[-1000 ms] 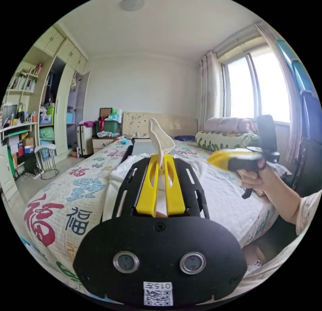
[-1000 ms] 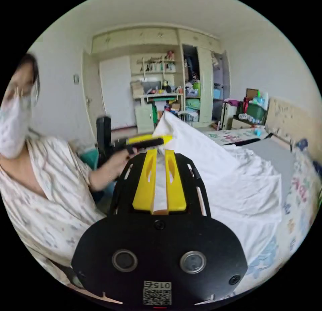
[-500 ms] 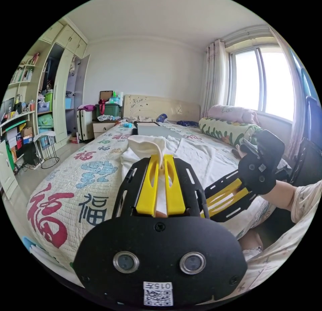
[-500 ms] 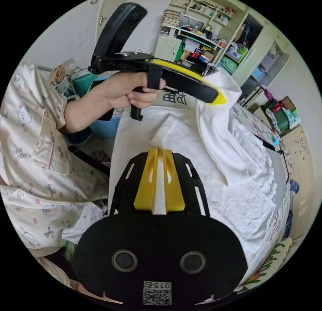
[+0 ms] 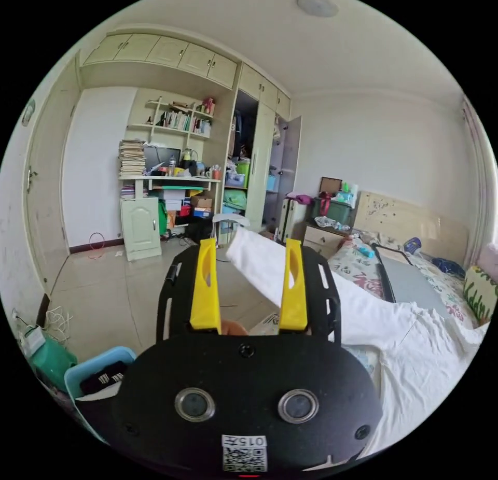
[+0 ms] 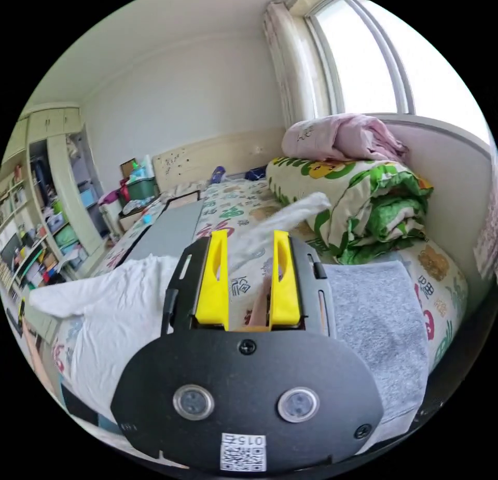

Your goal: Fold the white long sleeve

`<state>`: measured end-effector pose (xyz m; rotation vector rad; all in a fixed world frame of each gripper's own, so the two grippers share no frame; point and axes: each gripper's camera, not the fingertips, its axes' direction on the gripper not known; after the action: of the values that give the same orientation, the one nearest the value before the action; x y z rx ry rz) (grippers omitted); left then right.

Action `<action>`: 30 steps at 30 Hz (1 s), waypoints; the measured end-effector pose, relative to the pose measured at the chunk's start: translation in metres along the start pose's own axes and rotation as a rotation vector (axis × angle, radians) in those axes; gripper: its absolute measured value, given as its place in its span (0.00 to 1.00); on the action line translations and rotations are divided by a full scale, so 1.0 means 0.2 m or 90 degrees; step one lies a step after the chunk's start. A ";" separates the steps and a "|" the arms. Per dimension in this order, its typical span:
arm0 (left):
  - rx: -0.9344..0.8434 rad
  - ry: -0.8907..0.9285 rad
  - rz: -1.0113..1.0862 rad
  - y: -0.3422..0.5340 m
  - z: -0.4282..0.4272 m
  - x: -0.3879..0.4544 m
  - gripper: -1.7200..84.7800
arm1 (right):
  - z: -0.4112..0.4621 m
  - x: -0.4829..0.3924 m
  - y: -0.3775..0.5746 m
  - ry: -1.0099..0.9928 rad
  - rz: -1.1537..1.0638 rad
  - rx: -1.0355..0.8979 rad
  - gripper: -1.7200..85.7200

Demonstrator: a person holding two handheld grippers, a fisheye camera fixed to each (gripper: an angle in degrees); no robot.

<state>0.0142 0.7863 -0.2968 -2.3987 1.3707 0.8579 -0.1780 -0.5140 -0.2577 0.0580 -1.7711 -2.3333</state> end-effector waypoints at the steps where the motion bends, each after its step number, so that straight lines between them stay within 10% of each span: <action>1: -0.001 0.021 0.004 0.12 -0.04 -0.02 0.22 | -0.02 0.01 0.09 -0.044 -0.032 -0.016 0.15; 11: -0.334 0.632 0.142 1.43 -0.38 0.39 0.21 | -0.08 -0.32 1.06 -0.372 -0.283 -0.296 0.19; 30: -0.494 0.675 0.141 2.13 -0.42 0.61 0.07 | -0.26 -0.09 1.42 -0.443 -0.174 -0.284 0.01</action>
<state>-0.2684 0.4366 -0.2731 -3.6359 1.8873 0.0409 -0.1103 -0.6323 -0.0019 -0.7002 -1.4798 -3.1599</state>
